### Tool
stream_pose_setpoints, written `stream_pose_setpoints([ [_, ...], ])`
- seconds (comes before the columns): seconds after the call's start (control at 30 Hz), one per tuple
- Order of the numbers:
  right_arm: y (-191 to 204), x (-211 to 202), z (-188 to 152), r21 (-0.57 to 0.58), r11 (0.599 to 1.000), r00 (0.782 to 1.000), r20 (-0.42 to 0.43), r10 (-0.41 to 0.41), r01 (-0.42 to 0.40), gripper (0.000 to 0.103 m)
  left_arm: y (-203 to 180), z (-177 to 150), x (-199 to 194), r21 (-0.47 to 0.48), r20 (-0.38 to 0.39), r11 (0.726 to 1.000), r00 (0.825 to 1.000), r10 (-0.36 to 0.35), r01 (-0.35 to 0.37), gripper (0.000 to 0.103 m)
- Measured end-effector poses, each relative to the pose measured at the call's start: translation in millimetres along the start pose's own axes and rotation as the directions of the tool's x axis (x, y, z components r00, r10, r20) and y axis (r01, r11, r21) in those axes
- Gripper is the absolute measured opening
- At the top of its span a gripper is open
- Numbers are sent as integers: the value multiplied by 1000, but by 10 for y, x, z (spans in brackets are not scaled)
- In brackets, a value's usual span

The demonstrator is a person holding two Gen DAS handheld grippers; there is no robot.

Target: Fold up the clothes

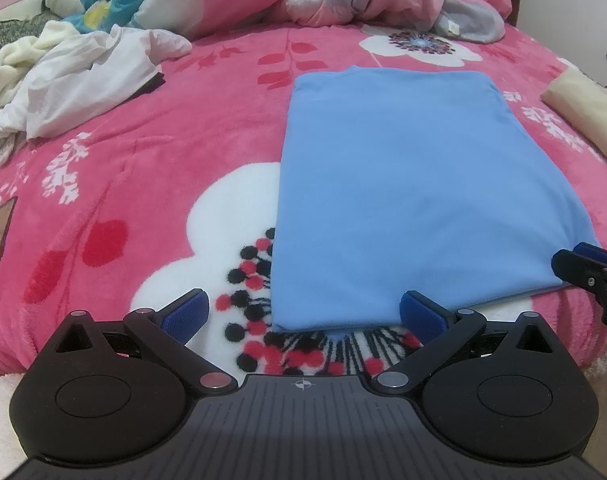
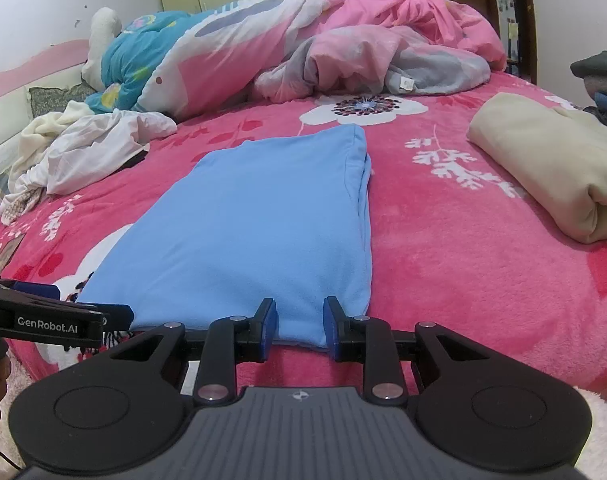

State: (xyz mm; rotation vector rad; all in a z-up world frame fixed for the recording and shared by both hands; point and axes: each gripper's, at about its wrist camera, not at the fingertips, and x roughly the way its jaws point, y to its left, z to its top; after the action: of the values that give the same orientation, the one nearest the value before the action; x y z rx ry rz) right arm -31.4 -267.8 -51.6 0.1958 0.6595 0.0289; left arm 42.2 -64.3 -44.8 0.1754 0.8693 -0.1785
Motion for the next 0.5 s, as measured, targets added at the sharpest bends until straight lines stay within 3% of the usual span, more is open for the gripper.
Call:
stream_pose_setpoints([
  [0.5,0,-1,-25,-6,1000,1000,10,4,-4,28,2,-36,9,-11,0,1000,1000,-4,4,103],
])
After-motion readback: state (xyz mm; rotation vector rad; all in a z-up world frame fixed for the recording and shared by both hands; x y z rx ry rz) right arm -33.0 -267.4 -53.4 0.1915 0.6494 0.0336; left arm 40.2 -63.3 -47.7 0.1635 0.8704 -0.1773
